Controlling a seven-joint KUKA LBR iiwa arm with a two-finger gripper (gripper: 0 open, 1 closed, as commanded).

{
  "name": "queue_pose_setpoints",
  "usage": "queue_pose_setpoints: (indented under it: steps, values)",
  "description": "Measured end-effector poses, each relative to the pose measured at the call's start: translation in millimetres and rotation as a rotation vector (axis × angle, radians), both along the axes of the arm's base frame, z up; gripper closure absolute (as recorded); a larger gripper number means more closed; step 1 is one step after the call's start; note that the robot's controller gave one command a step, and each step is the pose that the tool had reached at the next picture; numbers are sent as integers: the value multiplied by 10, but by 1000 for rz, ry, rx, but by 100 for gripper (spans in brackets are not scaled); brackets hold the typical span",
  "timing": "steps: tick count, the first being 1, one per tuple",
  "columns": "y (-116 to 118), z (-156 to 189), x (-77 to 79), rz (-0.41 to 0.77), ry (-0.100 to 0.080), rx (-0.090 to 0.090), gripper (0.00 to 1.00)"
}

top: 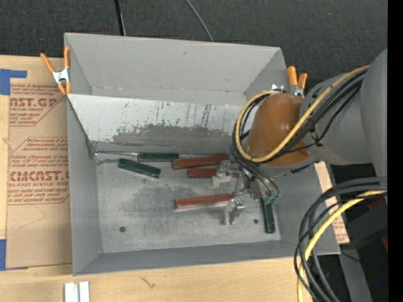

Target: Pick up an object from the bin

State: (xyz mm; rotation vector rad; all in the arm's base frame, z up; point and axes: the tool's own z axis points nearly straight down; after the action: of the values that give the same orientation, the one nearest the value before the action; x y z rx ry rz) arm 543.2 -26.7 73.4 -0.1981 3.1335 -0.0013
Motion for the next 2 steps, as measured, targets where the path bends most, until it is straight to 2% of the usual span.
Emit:
queue_pose_setpoints:
  steps: [1,2]
  values:
    - [2,38,39,-1,-12,0,100]
    - [2,38,39,-1,-12,0,100]
